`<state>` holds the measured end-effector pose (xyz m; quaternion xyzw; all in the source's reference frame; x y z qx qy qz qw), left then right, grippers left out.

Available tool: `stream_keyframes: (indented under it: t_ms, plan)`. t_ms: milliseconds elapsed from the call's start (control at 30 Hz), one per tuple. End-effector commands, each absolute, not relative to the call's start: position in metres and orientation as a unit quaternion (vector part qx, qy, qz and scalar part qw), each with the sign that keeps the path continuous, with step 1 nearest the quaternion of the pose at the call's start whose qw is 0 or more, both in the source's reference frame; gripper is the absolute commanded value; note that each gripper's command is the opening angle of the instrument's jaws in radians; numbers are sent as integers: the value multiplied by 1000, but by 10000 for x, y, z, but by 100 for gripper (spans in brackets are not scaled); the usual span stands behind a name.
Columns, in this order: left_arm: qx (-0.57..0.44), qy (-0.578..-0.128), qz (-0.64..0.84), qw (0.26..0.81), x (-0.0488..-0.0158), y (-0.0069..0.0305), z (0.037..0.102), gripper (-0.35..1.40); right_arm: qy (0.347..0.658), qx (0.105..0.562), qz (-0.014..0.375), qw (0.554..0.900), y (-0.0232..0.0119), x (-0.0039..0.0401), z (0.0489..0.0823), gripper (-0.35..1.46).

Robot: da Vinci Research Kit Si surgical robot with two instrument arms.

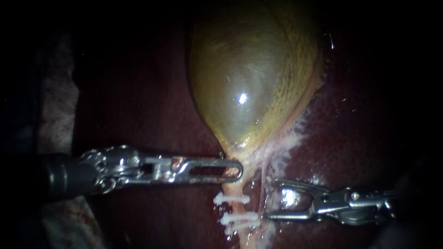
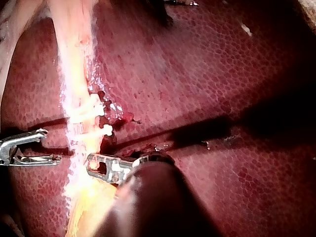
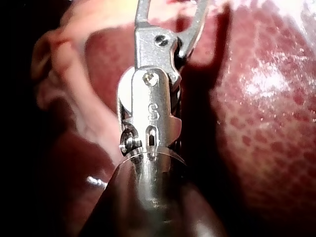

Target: Going back third clip left tube

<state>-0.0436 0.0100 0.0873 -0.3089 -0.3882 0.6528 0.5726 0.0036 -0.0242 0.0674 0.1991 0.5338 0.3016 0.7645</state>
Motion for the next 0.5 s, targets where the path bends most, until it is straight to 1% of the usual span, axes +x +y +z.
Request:
stream_keyframes:
  t_ms: [33, 133, 233, 267, 333, 500]
  plan:
    - [-309, -388, 653, 573, -436, 100, 874, -35, 539, 192, 292, 766, -240, 31, 671, 58]
    - [-309, -388, 653, 573, -436, 100, 874, -35, 548, 182, 279, 767, -237, 22, 665, 56]
    - [-309, -388, 653, 573, -436, 100, 874, -35, 557, 150, 266, 772, -230, 13, 663, 57]
    - [-309, -388, 653, 573, -436, 100, 874, -35, 560, 135, 265, 774, -226, 10, 663, 59]
    - [-309, -388, 653, 573, -436, 100, 874, -35, 564, 119, 264, 773, -222, 7, 663, 60]
    - [-309, -388, 653, 573, -436, 100, 874, -35, 563, 107, 260, 777, -218, 3, 662, 60]
